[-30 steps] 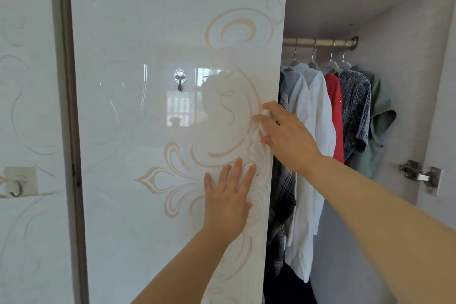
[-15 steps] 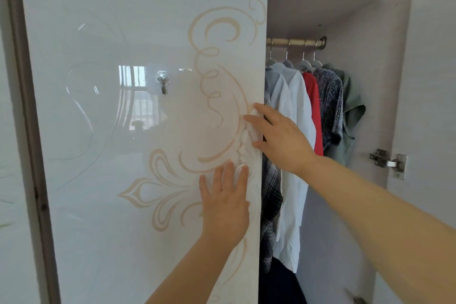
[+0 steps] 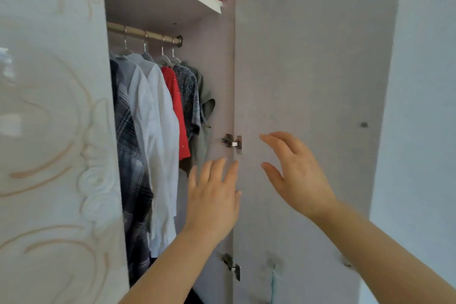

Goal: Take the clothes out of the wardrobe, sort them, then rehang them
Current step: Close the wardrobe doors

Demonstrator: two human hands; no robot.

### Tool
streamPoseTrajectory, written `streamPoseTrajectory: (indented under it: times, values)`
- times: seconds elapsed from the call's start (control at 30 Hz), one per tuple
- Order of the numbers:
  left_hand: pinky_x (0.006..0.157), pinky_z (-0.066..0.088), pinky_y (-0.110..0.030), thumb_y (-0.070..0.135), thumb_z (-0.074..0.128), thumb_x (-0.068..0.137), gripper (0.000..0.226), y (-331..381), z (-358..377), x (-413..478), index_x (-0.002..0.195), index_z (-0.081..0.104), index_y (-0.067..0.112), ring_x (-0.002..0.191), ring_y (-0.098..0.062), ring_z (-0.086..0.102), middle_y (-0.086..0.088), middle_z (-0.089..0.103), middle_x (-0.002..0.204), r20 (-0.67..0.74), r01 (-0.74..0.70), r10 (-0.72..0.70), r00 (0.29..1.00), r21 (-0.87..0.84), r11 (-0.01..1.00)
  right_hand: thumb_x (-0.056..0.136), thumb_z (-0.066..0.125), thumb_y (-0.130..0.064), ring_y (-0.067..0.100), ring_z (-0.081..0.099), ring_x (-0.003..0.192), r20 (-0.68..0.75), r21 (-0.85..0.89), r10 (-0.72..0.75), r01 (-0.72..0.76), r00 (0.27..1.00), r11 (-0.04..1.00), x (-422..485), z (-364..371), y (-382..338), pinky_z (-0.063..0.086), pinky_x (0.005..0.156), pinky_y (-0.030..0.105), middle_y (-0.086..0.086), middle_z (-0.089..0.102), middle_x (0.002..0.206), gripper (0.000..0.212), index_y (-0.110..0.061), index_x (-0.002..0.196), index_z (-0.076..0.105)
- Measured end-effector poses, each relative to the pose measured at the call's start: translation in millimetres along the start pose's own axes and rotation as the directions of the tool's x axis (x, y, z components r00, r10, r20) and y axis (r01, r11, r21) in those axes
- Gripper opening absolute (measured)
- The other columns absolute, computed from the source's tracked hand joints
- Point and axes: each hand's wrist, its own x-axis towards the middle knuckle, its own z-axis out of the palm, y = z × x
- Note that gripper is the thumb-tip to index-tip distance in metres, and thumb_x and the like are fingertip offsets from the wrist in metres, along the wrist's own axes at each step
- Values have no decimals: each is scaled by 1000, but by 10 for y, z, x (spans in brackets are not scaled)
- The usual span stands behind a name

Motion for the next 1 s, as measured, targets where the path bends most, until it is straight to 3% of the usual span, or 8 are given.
streamPoseTrajectory:
  times: [0.27,0.43,0.6,0.7,0.77,0.87,1.0]
  values:
    - [87,49,-51,28,75,69,53,1203,198,414,117,59,14,104,-27,53,-7,61,112,-80,-151,138,987,-199,968,81,69,-11,19,48,107,-135,-182,168,-191,977,965,-689,-843,883,41,89,31,9,57,120,46,-10,124,53]
    - [91,44,-52,32,76,70,54,1841,178,840,118,60,13,106,-29,56,-8,61,115,-129,-200,179,975,-171,965,81,69,-10,23,51,110,-129,-158,267,-285,955,945,-947,-1030,1558,41,90,32,7,56,121,46,-11,125,54]
    - [102,34,-53,32,70,76,48,2564,53,1508,119,59,15,125,-34,43,-11,53,131,-207,-320,307,929,-33,947,77,72,-10,31,58,104,-82,-145,226,-236,971,961,-1043,-1050,2186,47,88,39,10,58,118,47,-8,122,56]
    - [113,3,-52,35,47,93,45,2891,53,1907,135,43,18,142,-31,11,-9,25,151,-22,-396,402,915,129,909,73,76,-10,31,61,99,-86,-122,170,-179,982,976,-1027,-999,2445,51,84,39,10,60,113,49,-7,118,58]
    - [111,-12,-53,33,35,98,43,2935,138,2096,138,38,18,143,-30,-6,-9,13,154,147,-413,387,910,298,860,72,77,-12,29,61,98,-88,-90,149,-157,985,983,-1004,-928,2572,52,83,39,9,61,112,49,-8,118,58]
    - [108,-16,-56,31,29,98,40,2820,265,2192,130,48,16,143,-26,-9,-7,24,149,272,-410,317,908,437,800,74,76,-13,29,61,100,-102,-31,143,-147,984,989,-948,-814,2690,51,83,38,9,61,113,48,-10,118,58]
    - [107,-15,-56,33,24,98,42,2746,224,2146,124,52,14,144,-25,-3,-3,33,142,267,-416,322,908,499,760,82,67,-16,30,60,105,-114,90,124,-114,986,989,-894,-652,2682,52,86,41,10,59,119,47,-15,126,49]
